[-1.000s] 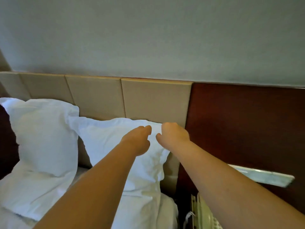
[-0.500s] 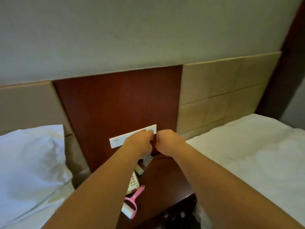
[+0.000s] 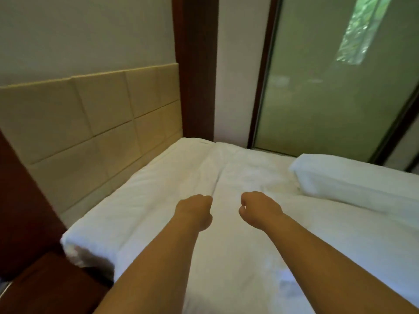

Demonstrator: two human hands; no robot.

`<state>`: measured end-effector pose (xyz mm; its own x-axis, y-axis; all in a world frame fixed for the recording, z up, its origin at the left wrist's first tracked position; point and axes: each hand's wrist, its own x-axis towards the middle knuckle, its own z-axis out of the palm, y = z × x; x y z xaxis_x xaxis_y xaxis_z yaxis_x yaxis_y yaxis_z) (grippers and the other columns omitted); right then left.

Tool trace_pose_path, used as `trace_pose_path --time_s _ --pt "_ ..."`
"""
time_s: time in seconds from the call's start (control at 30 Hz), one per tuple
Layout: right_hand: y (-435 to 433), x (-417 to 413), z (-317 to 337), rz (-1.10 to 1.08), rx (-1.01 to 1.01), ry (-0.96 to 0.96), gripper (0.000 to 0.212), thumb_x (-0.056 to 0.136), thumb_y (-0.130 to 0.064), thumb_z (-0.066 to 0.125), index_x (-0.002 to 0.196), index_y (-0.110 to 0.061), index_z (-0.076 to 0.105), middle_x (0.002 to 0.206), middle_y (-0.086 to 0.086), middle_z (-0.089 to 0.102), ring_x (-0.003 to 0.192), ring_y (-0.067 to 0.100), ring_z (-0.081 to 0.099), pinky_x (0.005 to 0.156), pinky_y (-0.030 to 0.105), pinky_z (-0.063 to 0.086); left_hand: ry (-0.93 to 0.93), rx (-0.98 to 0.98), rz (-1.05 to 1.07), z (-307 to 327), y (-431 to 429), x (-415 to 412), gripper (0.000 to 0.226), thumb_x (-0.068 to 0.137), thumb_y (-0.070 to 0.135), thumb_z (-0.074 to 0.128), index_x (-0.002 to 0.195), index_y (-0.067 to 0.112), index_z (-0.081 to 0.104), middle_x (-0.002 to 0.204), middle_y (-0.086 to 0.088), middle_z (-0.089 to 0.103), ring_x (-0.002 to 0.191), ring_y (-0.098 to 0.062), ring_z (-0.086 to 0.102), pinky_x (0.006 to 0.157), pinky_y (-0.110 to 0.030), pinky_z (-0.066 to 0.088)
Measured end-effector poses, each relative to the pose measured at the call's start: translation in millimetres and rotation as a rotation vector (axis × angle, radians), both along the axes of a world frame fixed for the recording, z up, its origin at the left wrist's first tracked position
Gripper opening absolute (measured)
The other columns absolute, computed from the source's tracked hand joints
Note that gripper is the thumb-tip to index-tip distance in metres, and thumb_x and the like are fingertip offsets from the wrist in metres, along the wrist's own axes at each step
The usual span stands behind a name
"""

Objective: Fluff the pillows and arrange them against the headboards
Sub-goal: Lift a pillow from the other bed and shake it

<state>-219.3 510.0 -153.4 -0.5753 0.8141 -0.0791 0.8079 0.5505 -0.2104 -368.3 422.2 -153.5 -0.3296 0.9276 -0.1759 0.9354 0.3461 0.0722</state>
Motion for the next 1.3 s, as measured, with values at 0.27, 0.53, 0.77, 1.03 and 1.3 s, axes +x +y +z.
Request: trace_pose_path --time_s 0.27,0.53,0.77,1.03,1.3 --pt "109 105 -54 -0.297 -0.046 -0.008 0.021 0.091 -0.019 0.043 0.104 -0.013 0.059 0.108 0.007 0.059 0.096 0.027 0.059 0.073 0.03 0.044 0.04 -0.074 -0.232 -50 127 86 0.031 0.089 0.011 0.041 0.118 0.016 0.052 0.12 -0.004 0.053 0.11 -0.025 0.053 0.09 -0.035 0.042" --pt "172 107 -92 -0.549 -0.174 0.012 0.023 0.093 -0.022 0.042 0.11 -0.016 0.056 0.114 0.004 0.057 0.102 0.023 0.059 0.075 0.028 0.043 0.085 -0.201 -0.223 -103 219 42 0.031 0.093 0.016 0.038 0.122 0.019 0.05 0.121 0.0 0.053 0.113 -0.02 0.054 0.095 -0.031 0.038" --pt "256 153 -65 -0.704 -0.085 -0.078 0.024 0.093 -0.022 0.04 0.112 -0.017 0.055 0.117 0.003 0.054 0.107 0.023 0.055 0.08 0.029 0.042 0.086 -0.164 -0.316 -97 319 60 0.033 0.093 0.017 0.036 0.124 0.019 0.048 0.122 0.0 0.053 0.114 -0.019 0.053 0.095 -0.031 0.037" --pt "349 234 -78 -0.666 0.021 -0.17 0.027 0.092 -0.02 0.04 0.117 -0.018 0.051 0.118 0.003 0.055 0.11 0.022 0.054 0.087 0.032 0.045 0.143 -0.11 -0.447 -104 425 148 0.037 0.092 0.017 0.038 0.128 0.018 0.048 0.128 -0.004 0.048 0.12 -0.022 0.047 0.098 -0.033 0.035" --pt "494 284 -118 -0.424 0.254 -0.33 0.081 0.084 -0.025 0.062 0.147 -0.013 0.013 0.149 0.008 0.024 0.139 0.028 0.022 0.108 0.041 0.028 0.335 0.081 -0.416 -127 562 229 0.07 0.093 0.044 0.053 0.147 0.019 0.016 0.152 -0.017 0.022 0.135 -0.034 0.031 0.103 -0.042 0.034"
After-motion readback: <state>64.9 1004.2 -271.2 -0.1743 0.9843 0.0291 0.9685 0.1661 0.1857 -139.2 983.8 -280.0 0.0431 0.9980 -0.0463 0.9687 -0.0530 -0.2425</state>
